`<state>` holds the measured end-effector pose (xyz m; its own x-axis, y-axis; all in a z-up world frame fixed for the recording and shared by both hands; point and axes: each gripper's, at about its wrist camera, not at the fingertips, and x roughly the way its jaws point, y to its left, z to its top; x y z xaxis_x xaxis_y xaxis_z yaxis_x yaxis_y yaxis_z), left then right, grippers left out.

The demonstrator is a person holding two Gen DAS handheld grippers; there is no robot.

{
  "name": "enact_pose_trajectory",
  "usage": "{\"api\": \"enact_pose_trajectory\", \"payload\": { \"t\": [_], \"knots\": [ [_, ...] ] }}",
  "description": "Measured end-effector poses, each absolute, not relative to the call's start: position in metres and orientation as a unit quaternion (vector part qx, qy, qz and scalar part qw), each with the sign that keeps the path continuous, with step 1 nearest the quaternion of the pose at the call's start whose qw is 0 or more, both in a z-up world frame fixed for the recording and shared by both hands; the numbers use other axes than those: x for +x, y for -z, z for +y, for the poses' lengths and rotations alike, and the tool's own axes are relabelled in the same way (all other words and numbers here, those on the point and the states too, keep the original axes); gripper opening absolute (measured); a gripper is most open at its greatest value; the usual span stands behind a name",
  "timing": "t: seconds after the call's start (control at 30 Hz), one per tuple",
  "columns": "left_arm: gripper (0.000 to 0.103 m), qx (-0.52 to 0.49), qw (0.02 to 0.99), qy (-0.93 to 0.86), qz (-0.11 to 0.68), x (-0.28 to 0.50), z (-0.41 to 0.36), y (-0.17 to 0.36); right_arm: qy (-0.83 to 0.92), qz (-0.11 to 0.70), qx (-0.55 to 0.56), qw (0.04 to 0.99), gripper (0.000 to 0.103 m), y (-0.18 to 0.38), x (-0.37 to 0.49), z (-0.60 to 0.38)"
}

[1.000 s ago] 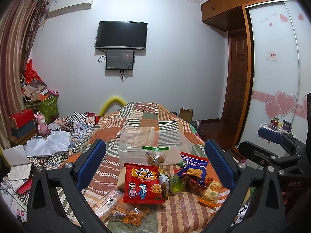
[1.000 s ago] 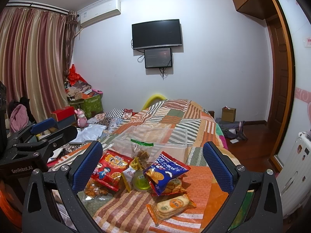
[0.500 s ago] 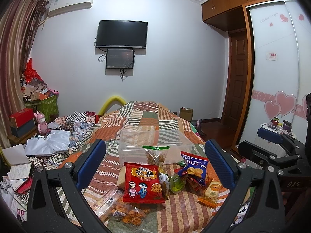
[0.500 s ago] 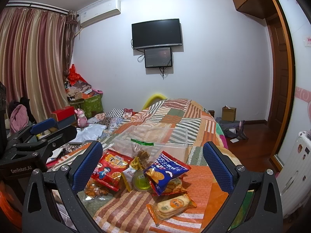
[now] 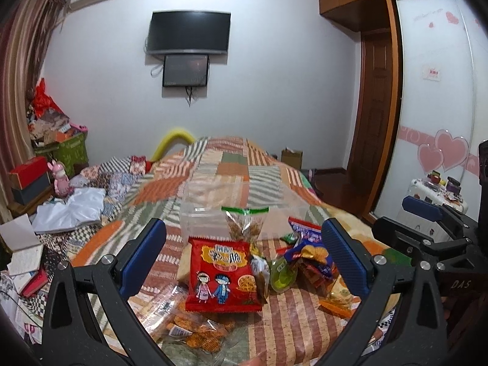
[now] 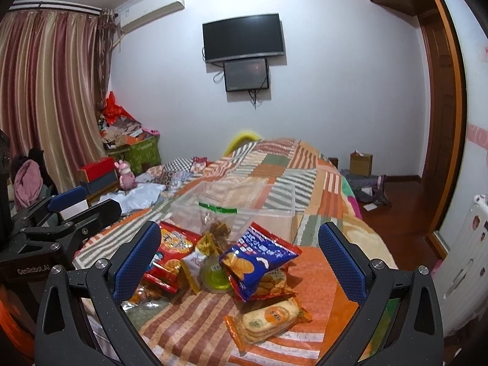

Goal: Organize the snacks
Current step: 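Grasp the red noodle-snack bag with left tool while right tool grasps blue biscuit bag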

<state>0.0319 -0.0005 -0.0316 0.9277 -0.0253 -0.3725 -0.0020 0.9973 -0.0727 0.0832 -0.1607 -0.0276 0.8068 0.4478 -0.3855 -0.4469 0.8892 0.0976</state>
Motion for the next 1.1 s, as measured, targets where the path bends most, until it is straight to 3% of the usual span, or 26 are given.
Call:
{"api": "enact_pose_trajectory", "payload": {
  "t": [0.87,1.0,1.1],
  "knots": [
    [0.103,-0.031,0.94,0.01,0.34,0.12,0.016,0.127,-0.243,0.344,0.038,0.906,0.103,0.094,0.17,-0.142],
    [0.096,-0.029,0.936,0.014,0.351,0.122,0.016,0.135,-0.235,0.35,0.033,0.906,0.102,0.097,0.175,-0.138],
    [0.092,-0.047,0.932,0.02,0.36,0.123,0.022,0.139,-0.23,0.356,0.036,0.905,0.095,0.1,0.177,-0.141]
  ]
}}
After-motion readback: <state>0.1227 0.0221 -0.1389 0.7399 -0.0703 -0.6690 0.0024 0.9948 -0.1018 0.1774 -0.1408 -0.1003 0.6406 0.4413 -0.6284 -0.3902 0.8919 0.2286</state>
